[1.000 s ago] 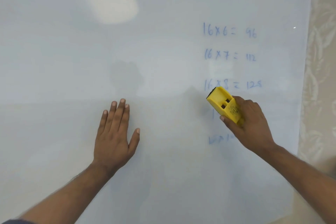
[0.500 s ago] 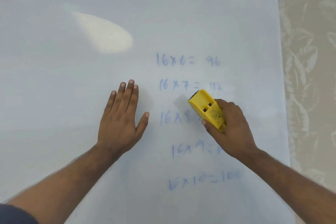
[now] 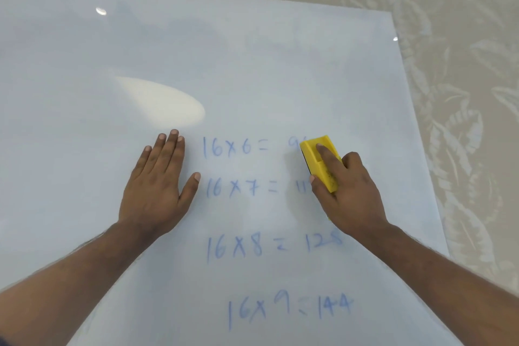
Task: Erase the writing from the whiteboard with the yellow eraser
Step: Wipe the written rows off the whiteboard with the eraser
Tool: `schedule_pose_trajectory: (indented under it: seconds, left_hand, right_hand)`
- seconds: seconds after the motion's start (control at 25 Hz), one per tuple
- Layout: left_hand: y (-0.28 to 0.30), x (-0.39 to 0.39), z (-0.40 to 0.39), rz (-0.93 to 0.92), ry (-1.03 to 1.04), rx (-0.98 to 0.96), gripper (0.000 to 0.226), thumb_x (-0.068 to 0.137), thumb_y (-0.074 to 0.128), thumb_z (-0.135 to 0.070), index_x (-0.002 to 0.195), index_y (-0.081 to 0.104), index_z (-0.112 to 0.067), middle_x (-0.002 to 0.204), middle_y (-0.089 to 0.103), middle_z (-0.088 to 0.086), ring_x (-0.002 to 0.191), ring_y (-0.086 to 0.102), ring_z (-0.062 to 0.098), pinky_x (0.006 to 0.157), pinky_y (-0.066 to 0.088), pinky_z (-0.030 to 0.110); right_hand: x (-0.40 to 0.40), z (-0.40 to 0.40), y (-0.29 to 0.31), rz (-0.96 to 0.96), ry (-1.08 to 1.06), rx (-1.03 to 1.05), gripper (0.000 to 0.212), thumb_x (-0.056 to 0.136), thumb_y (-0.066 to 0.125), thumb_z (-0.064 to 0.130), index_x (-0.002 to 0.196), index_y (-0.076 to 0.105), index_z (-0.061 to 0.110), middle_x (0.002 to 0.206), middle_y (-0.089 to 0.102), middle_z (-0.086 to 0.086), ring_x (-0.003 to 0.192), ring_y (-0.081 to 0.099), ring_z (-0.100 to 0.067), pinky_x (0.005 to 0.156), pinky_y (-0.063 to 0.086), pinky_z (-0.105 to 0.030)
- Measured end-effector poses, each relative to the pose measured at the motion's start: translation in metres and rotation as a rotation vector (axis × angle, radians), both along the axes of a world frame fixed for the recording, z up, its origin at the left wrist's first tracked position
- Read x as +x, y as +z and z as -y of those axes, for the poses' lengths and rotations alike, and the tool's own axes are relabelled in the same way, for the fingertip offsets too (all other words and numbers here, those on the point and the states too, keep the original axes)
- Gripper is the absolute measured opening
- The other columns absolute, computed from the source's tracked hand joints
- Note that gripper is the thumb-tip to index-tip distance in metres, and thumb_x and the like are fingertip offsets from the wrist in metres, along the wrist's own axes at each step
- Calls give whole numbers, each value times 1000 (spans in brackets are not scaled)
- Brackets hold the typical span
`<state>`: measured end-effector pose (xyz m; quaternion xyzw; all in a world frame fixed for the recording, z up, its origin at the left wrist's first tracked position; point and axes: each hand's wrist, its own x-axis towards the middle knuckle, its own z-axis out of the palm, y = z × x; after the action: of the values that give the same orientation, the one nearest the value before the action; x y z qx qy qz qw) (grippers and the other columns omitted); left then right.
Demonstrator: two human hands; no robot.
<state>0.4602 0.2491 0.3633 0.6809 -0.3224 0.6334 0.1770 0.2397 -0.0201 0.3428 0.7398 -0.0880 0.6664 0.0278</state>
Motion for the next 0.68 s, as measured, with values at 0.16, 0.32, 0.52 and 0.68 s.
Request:
schedule_pose_trajectory:
  seconds: [0.16,0.32,0.52,0.68]
  left_hand:
    - [21,7,6,30,-5,20,72,101,18,-50,160,14,-8,169,11,3,157,8,17,128,5,36]
    - [27,16,8,34,1,-21,69,102,17,-45,159,14,-7,169,10,3,157,8,16,128,3,34]
    - [28,20,6,57,21,-6,66,103,17,-42,160,15,-9,169,10,3,157,8,16,128,4,35]
    - [28,18,7,57,35,-13,66,103,17,-42,160,16,-8,169,11,3,157,8,16,128,5,36]
  right_hand:
    - [4,14,24,15,-21,2,55,92,50,45,144,36,36,95,34,1,77,44,-22,60,40,-30]
    - [10,26,41,68,-47,-16,50,92,51,47,140,42,37,95,35,0,73,47,-24,61,43,-31]
    - [28,28,63,141,-3,23,48,93,49,50,138,42,39,98,35,1,79,49,-23,66,45,-32]
    - [45,20,90,184,32,16,45,93,50,47,136,46,36,99,35,0,77,49,-24,67,44,-32]
